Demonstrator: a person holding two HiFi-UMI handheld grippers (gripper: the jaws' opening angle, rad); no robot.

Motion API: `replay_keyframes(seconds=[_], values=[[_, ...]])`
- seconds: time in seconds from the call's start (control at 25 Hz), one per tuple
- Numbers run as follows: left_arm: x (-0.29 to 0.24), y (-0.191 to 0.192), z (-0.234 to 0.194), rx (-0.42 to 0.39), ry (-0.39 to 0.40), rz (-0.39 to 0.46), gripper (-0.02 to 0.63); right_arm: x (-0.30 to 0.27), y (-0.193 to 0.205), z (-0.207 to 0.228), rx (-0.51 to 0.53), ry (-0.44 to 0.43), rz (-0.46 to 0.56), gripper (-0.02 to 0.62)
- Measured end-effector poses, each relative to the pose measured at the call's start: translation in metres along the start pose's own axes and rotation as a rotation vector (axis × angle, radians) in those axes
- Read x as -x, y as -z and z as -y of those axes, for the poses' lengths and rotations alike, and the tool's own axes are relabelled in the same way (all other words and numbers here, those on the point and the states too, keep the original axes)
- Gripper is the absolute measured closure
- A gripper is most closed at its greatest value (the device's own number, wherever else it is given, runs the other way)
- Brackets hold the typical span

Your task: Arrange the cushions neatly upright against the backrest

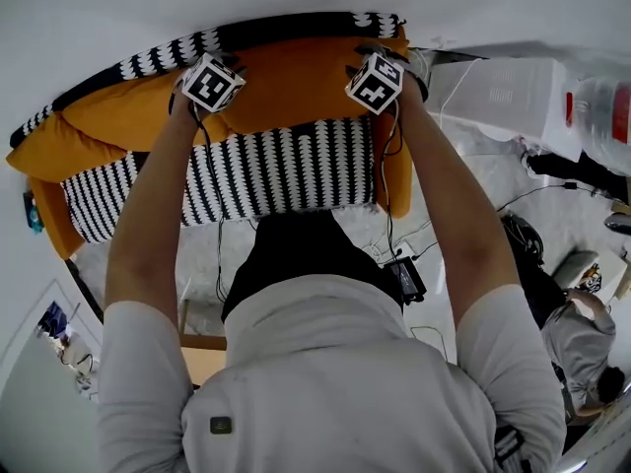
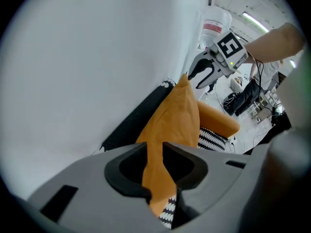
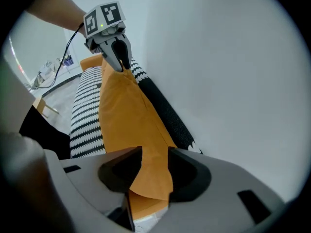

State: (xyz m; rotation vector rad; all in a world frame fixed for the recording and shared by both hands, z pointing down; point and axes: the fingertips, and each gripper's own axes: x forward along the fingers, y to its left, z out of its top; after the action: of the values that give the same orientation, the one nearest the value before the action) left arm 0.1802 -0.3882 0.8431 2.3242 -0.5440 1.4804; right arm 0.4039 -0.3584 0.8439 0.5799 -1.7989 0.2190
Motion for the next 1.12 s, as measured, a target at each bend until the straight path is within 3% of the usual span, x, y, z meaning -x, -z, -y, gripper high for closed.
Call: replay_keyframes(seconds=[0.24, 0.6, 0.84, 1.12], values=[[0.044, -0.017, 0.007, 0.079, -0.053, 0.102, 0.502, 0.039, -0.012, -0.008, -0.125, 0.012, 0.096, 0.414], [0.123, -0.025, 0.024, 0.130, -0.157, 0.232, 0.503, 0.117, -0.041, -0.029, -0.268, 0.049, 0.301, 0.419], [0.183, -0.034, 0.038, 0.159, -0.225, 0.364, 0.519, 0.184, -0.068, -0.034, -0.347, 0.126, 0.491, 0.494], [0.252, -0.043, 0.065, 0.148, -0.293, 0.523, 0.574, 0.252, -0.088, -0.055, -0.402, 0.171, 0.638, 0.541]])
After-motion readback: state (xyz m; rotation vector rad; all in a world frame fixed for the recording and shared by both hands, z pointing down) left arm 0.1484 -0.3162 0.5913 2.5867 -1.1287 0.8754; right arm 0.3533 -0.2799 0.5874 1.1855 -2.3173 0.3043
